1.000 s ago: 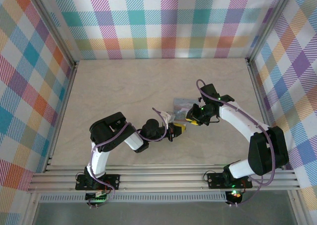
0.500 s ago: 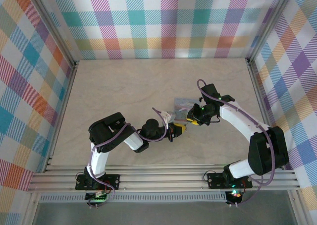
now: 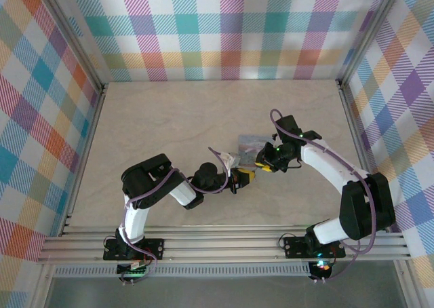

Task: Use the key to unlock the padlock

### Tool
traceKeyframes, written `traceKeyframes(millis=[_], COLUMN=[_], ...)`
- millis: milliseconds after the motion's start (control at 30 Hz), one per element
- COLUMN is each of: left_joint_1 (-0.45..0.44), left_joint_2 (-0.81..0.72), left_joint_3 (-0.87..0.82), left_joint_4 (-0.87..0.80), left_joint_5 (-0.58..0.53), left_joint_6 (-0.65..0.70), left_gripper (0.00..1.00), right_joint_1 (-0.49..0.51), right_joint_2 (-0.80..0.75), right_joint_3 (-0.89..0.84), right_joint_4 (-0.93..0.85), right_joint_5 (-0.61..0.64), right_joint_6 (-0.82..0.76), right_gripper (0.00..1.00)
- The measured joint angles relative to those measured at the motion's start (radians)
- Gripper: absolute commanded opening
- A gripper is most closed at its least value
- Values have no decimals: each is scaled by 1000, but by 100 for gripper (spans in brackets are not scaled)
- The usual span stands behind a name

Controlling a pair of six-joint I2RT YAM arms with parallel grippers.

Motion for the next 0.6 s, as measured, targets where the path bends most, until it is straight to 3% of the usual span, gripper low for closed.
traceKeyframes(millis=[600], left_joint_1=[2], left_joint_2=[0], left_joint_3=[21], left_joint_4=[-5], left_joint_5=[11], left_joint_6=[-8], left_gripper=[0], right_joint_1=[-12], right_joint_2=[-6], right_joint_3=[-3], right_joint_4=[17], right_joint_5=[-18], right_joint_6=[3], right_gripper=[0])
